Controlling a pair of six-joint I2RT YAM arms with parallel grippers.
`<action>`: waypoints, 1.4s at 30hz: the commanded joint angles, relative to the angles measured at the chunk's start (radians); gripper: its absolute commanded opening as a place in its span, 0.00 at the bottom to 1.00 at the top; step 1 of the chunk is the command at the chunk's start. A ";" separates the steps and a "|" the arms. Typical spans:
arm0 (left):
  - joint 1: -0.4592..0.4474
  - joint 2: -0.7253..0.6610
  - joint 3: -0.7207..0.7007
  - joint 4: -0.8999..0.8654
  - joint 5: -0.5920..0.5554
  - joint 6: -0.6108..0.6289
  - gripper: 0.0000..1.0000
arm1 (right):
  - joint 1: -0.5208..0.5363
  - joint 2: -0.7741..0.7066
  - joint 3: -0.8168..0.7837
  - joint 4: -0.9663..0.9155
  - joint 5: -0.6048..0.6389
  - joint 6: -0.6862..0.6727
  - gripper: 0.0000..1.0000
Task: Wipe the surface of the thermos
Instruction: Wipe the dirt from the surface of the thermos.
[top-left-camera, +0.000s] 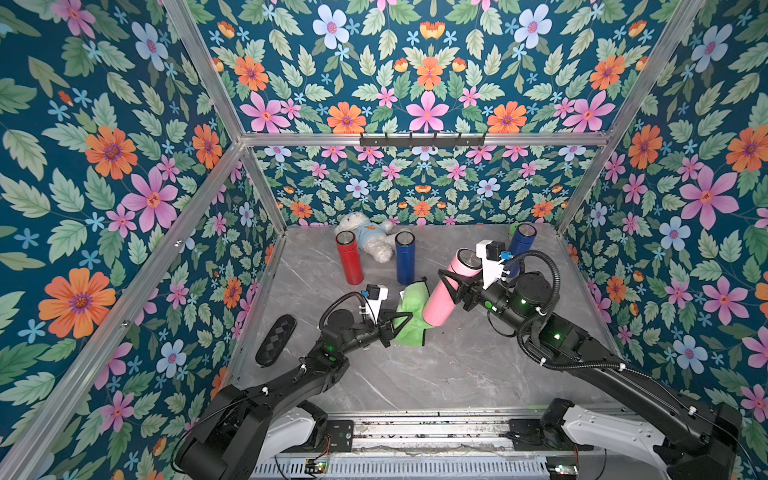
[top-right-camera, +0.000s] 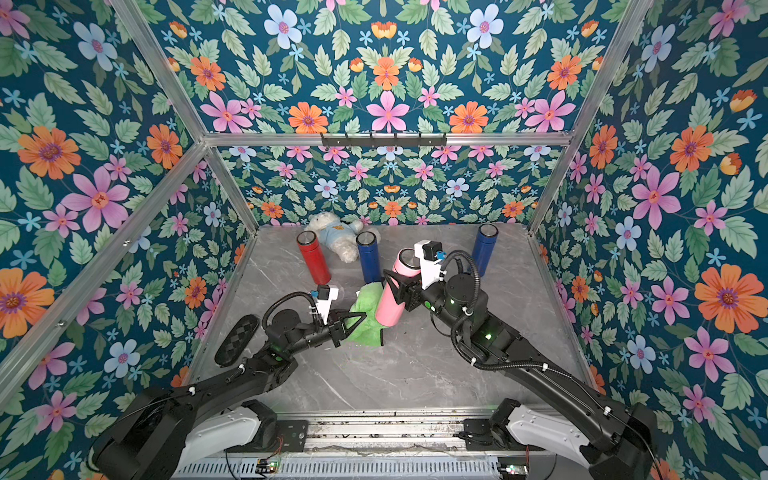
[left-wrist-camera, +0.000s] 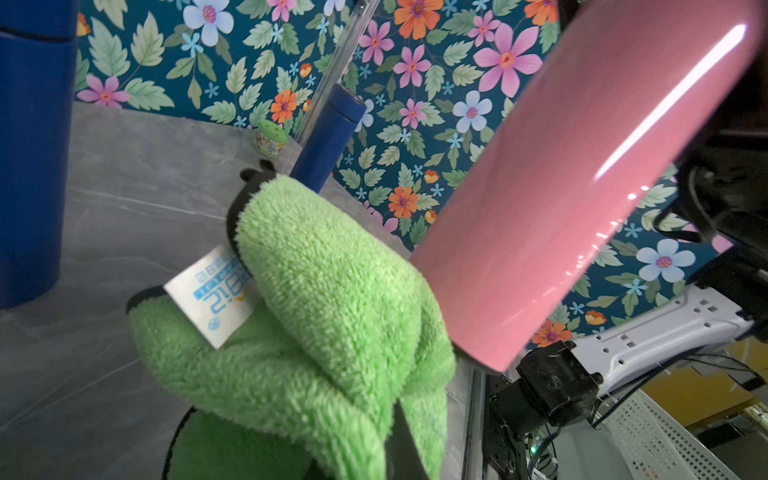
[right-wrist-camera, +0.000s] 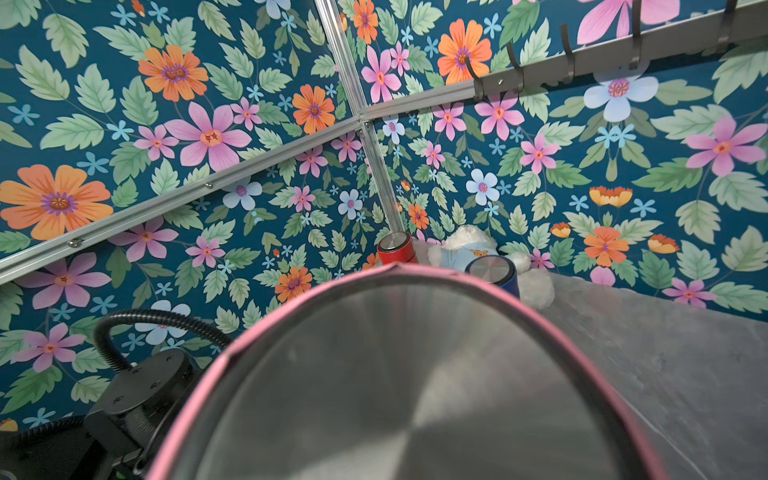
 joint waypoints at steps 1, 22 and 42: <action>-0.002 0.003 -0.022 0.157 0.021 0.056 0.00 | 0.013 0.026 0.023 0.115 -0.017 0.031 0.00; -0.038 0.089 -0.051 0.368 0.022 0.085 0.00 | 0.030 0.075 0.071 0.137 0.016 -0.016 0.00; -0.079 0.067 -0.052 0.423 -0.047 0.336 0.00 | 0.092 0.131 0.162 -0.054 -0.021 0.055 0.00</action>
